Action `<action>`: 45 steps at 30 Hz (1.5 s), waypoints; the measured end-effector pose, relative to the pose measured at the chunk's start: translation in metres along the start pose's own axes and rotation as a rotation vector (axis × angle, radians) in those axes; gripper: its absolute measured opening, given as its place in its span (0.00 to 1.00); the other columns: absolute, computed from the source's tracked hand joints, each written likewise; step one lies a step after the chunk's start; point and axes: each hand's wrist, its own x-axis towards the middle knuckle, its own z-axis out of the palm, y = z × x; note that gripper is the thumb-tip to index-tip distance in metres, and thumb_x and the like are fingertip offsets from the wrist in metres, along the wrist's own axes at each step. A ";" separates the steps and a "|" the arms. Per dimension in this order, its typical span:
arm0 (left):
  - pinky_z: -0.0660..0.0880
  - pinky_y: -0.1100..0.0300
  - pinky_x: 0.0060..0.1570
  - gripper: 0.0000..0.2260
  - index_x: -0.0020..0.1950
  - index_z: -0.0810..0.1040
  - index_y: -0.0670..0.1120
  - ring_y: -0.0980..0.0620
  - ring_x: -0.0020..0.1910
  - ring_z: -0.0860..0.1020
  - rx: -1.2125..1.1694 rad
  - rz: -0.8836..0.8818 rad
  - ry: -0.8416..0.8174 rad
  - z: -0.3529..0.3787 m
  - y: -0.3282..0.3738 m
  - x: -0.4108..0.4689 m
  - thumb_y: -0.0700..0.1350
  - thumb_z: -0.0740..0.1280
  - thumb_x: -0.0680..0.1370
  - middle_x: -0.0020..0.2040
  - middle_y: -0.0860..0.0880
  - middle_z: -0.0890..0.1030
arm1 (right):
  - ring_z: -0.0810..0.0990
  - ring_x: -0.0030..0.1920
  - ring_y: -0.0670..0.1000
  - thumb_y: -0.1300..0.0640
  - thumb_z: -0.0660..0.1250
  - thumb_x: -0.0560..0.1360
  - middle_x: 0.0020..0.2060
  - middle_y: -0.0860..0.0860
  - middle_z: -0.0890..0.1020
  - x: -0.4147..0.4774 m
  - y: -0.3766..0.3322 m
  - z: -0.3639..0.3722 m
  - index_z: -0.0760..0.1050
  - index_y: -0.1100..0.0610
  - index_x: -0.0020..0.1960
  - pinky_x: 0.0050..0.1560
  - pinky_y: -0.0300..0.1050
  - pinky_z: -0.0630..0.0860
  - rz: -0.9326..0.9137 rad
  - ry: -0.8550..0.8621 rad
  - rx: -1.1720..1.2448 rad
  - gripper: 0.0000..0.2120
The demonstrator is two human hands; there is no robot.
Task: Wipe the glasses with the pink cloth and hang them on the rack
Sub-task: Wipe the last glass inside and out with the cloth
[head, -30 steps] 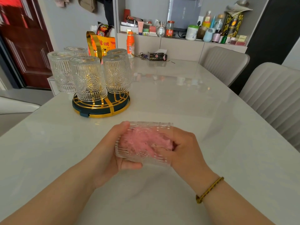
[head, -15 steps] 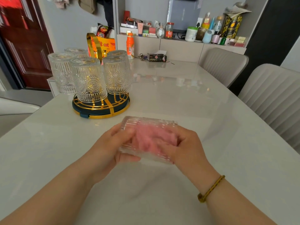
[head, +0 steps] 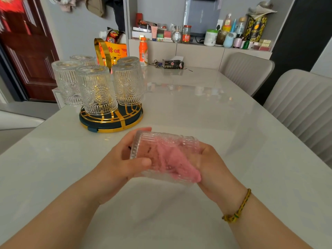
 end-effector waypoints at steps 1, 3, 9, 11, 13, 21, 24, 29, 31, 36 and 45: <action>0.79 0.61 0.34 0.39 0.54 0.77 0.54 0.50 0.42 0.83 0.010 -0.025 0.012 0.002 0.001 0.000 0.58 0.80 0.44 0.44 0.48 0.84 | 0.77 0.27 0.39 0.68 0.69 0.68 0.24 0.42 0.80 -0.001 0.000 0.002 0.79 0.54 0.37 0.28 0.29 0.71 -0.106 0.017 -0.156 0.09; 0.78 0.61 0.26 0.23 0.47 0.80 0.52 0.52 0.34 0.82 -0.043 -0.120 0.054 0.005 0.002 0.000 0.57 0.76 0.55 0.38 0.47 0.84 | 0.78 0.30 0.40 0.63 0.73 0.63 0.27 0.40 0.79 0.000 0.004 0.002 0.80 0.49 0.39 0.29 0.29 0.71 -0.361 0.029 -0.525 0.10; 0.81 0.59 0.37 0.24 0.49 0.79 0.52 0.51 0.43 0.84 -0.089 -0.220 0.004 0.010 -0.002 0.000 0.64 0.71 0.59 0.44 0.49 0.85 | 0.80 0.34 0.47 0.60 0.73 0.64 0.35 0.48 0.82 0.001 0.007 -0.002 0.79 0.53 0.42 0.35 0.33 0.73 -0.419 0.099 -0.605 0.07; 0.79 0.60 0.43 0.37 0.55 0.78 0.50 0.50 0.50 0.82 -0.087 -0.184 -0.063 0.007 -0.002 -0.001 0.61 0.79 0.50 0.50 0.48 0.84 | 0.78 0.29 0.38 0.66 0.73 0.65 0.26 0.42 0.81 -0.001 -0.002 0.000 0.78 0.51 0.32 0.31 0.28 0.71 -0.239 0.129 -0.350 0.12; 0.78 0.61 0.45 0.43 0.61 0.73 0.49 0.49 0.53 0.81 -0.094 -0.132 -0.102 0.001 0.000 -0.002 0.56 0.81 0.48 0.53 0.47 0.83 | 0.79 0.32 0.42 0.65 0.69 0.69 0.29 0.46 0.82 0.002 -0.002 -0.004 0.79 0.54 0.35 0.33 0.33 0.75 -0.105 0.152 -0.164 0.08; 0.79 0.62 0.34 0.46 0.58 0.74 0.51 0.50 0.43 0.83 0.011 0.025 0.054 0.005 0.002 -0.001 0.61 0.79 0.41 0.46 0.47 0.84 | 0.80 0.39 0.46 0.59 0.67 0.66 0.38 0.53 0.83 0.001 0.000 -0.001 0.81 0.57 0.44 0.41 0.38 0.77 -0.037 -0.066 -0.014 0.08; 0.78 0.62 0.29 0.37 0.48 0.80 0.51 0.51 0.36 0.83 0.015 -0.026 0.091 0.008 0.002 -0.002 0.65 0.77 0.43 0.40 0.47 0.85 | 0.77 0.32 0.42 0.57 0.71 0.63 0.36 0.49 0.83 -0.002 0.006 0.004 0.80 0.54 0.40 0.33 0.33 0.73 -0.342 0.078 -0.487 0.06; 0.80 0.61 0.35 0.22 0.45 0.80 0.51 0.52 0.41 0.84 -0.012 -0.119 0.083 0.013 0.000 -0.001 0.63 0.69 0.58 0.42 0.49 0.85 | 0.77 0.40 0.33 0.52 0.71 0.64 0.35 0.35 0.80 -0.001 0.011 0.003 0.79 0.47 0.46 0.39 0.25 0.72 -0.515 0.134 -0.629 0.10; 0.80 0.62 0.41 0.36 0.52 0.79 0.52 0.51 0.48 0.83 -0.021 -0.079 0.055 0.014 0.002 -0.002 0.67 0.75 0.49 0.48 0.49 0.85 | 0.77 0.31 0.36 0.62 0.74 0.65 0.26 0.39 0.80 0.000 0.005 0.003 0.80 0.48 0.34 0.32 0.27 0.72 -0.284 0.174 -0.316 0.09; 0.80 0.57 0.37 0.48 0.62 0.70 0.61 0.48 0.46 0.83 -0.121 -0.008 -0.002 0.006 0.005 -0.004 0.56 0.81 0.43 0.49 0.53 0.84 | 0.82 0.33 0.46 0.61 0.66 0.64 0.33 0.51 0.83 0.002 -0.001 -0.001 0.80 0.58 0.40 0.32 0.35 0.77 0.118 -0.054 0.281 0.06; 0.78 0.61 0.24 0.17 0.43 0.79 0.48 0.53 0.30 0.81 -0.069 -0.139 0.155 0.014 0.004 -0.002 0.59 0.70 0.63 0.33 0.48 0.83 | 0.74 0.51 0.46 0.65 0.67 0.61 0.51 0.42 0.76 0.007 0.017 -0.004 0.71 0.49 0.55 0.53 0.33 0.71 -0.699 -0.028 -0.950 0.25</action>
